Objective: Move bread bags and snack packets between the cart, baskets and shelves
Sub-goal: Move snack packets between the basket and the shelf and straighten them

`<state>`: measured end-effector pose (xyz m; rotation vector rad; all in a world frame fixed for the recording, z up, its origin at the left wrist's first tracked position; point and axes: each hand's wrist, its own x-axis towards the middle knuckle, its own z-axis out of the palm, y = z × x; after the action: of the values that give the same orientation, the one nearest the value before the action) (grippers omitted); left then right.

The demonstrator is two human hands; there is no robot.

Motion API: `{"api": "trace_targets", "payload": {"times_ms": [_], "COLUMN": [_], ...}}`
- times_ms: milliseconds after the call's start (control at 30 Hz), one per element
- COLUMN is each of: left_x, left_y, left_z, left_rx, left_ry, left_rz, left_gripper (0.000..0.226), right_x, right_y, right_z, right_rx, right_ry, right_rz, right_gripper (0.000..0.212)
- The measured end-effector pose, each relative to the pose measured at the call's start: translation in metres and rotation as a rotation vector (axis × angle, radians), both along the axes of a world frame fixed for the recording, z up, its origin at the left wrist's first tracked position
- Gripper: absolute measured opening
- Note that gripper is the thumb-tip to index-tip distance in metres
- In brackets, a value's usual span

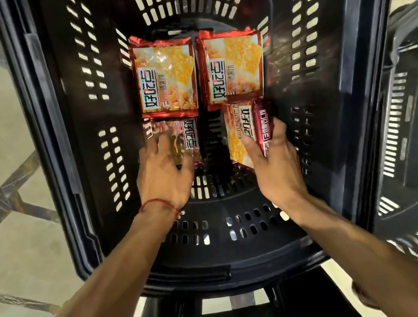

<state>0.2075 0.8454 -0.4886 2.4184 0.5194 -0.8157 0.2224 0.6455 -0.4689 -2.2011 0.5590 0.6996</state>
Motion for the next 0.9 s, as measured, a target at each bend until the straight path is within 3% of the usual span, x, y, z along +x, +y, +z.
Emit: {"api": "trace_targets", "payload": {"times_ms": [167, 300, 433, 600, 700, 767, 900], "left_x": [0.010, 0.008, 0.005, -0.002, -0.005, -0.005, -0.005], "left_y": [-0.009, -0.016, -0.032, -0.027, -0.027, -0.030, -0.043], "left_z": [-0.044, -0.081, -0.102, -0.113, -0.111, -0.112, -0.122], "left_rx": [-0.137, -0.200, -0.352, -0.234, -0.036, 0.006, 0.012], "left_ry": [0.139, 0.255, 0.494, 0.209, 0.101, 0.090, 0.095], "left_rz": [0.404, 0.594, 0.666, 0.681, 0.614, 0.627, 0.650], "left_gripper": [0.060, 0.033, 0.052, 0.088, 0.080, 0.071, 0.079], "right_x": [0.000, -0.004, -0.003, -0.006, -0.008, -0.008, -0.007], "right_y": [0.004, 0.008, 0.006, 0.004, 0.003, 0.004, 0.003], "right_z": [-0.019, -0.030, -0.032, -0.029, -0.029, -0.029, -0.030], "right_rx": [0.096, 0.043, -0.028, -0.071, -0.123, -0.147, -0.152], "right_ry": [0.011, -0.026, -0.043, -0.025, -0.009, 0.001, 0.004], "right_rz": [-0.259, -0.236, -0.159, -0.133, -0.062, -0.023, -0.024], "right_gripper": [0.049, 0.056, 0.055, 0.052, 0.055, 0.059, 0.061]}}
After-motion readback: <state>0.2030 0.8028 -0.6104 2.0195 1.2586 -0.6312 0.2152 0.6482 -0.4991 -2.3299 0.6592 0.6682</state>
